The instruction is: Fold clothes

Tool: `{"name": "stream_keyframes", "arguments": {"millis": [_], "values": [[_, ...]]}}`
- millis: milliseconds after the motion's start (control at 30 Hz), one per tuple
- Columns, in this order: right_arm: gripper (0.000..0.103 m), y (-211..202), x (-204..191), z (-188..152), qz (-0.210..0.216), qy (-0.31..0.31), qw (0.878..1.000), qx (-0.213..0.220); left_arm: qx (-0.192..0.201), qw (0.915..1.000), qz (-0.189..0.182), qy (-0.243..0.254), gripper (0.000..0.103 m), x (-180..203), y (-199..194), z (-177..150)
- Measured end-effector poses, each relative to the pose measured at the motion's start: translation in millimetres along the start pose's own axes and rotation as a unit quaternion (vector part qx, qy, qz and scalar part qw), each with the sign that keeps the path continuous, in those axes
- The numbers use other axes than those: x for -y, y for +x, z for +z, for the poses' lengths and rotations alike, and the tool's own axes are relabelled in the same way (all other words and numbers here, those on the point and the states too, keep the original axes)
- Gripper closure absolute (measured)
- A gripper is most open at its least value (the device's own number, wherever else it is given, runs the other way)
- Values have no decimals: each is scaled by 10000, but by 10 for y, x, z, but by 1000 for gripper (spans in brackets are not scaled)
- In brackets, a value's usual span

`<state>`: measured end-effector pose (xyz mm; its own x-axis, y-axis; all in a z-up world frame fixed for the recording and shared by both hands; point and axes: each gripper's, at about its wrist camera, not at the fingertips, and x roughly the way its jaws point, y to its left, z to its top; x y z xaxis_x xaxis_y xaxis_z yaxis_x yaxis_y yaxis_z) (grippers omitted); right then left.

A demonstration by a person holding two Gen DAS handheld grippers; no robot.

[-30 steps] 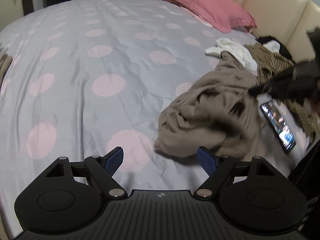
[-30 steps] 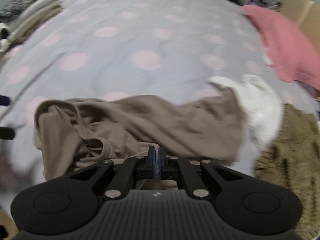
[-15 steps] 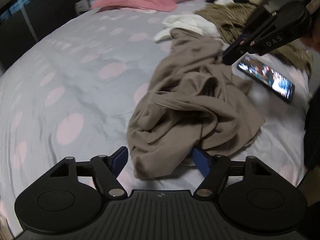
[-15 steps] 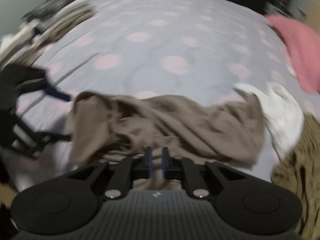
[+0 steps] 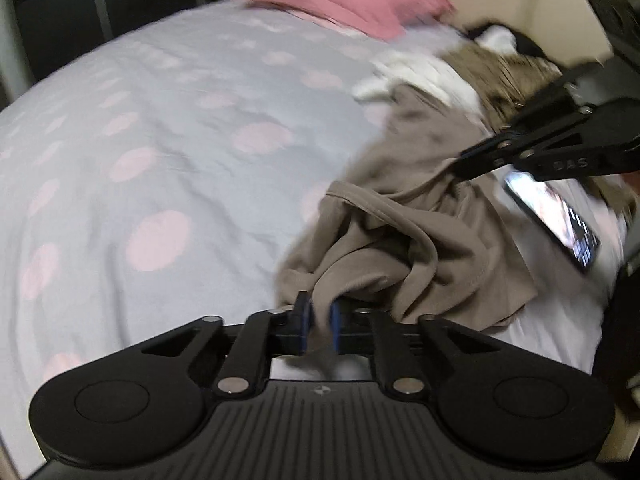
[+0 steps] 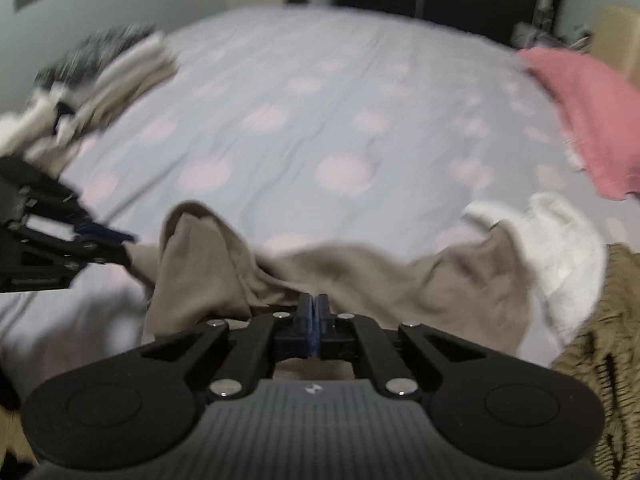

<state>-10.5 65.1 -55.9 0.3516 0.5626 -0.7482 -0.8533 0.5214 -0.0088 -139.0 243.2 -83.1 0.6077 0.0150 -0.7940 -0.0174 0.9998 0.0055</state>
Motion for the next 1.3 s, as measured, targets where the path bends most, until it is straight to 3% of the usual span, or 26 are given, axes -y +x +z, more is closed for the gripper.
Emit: {"name": "stream_keyframes", "arguments": {"millis": [133, 300, 467, 500, 533, 633, 767, 833, 933, 1033, 1067, 1100, 1200, 1300], "values": [[103, -345, 65, 134, -500, 169, 9957, 762, 473, 9961, 392, -637, 103, -271, -393, 54], [103, -595, 65, 252, -387, 297, 9937, 1005, 856, 9897, 549, -1006, 103, -477, -845, 129], [96, -533, -126, 171, -79, 58, 9983, 581, 728, 9948, 482, -522, 102, -272, -865, 160], [94, -519, -170, 141, -84, -58, 9988, 482, 682, 9960, 439, -384, 99, -198, -828, 148], [90, -511, -201, 105, -84, -148, 9991, 401, 635, 9969, 380, -259, 92, -144, -786, 131], [69, -473, -252, 10, -44, -291, 9993, 220, 443, 9989, 179, 33, 84, -11, -614, 69], [67, -328, -214, -87, 83, -131, 9998, -123, 209, 9992, 1, 332, 74, 116, -329, 6], [66, -221, -203, -118, 172, -58, 9994, -278, 158, 9991, -47, 380, 62, 159, -177, -27], [66, -35, -182, -138, 167, -22, 9987, -479, 43, 9996, -161, 211, 61, 142, 24, -56], [73, 154, -115, -125, 182, 77, 9977, -651, -122, 9992, -379, -92, 65, 82, 198, -37], [92, 206, -85, -125, 224, 142, 9970, -730, -177, 9986, -468, -182, 71, 64, 244, -26], [99, 240, -48, -125, 300, 254, 9962, -778, -227, 9979, -544, -259, 85, 49, 281, -16], [99, 196, 45, -92, 343, 523, 9963, -583, -172, 9970, -589, -469, 97, 1, 293, 26], [100, 57, 116, -43, 91, 661, 9975, -221, 134, 9948, -572, -827, 99, -122, 131, 84]]}}
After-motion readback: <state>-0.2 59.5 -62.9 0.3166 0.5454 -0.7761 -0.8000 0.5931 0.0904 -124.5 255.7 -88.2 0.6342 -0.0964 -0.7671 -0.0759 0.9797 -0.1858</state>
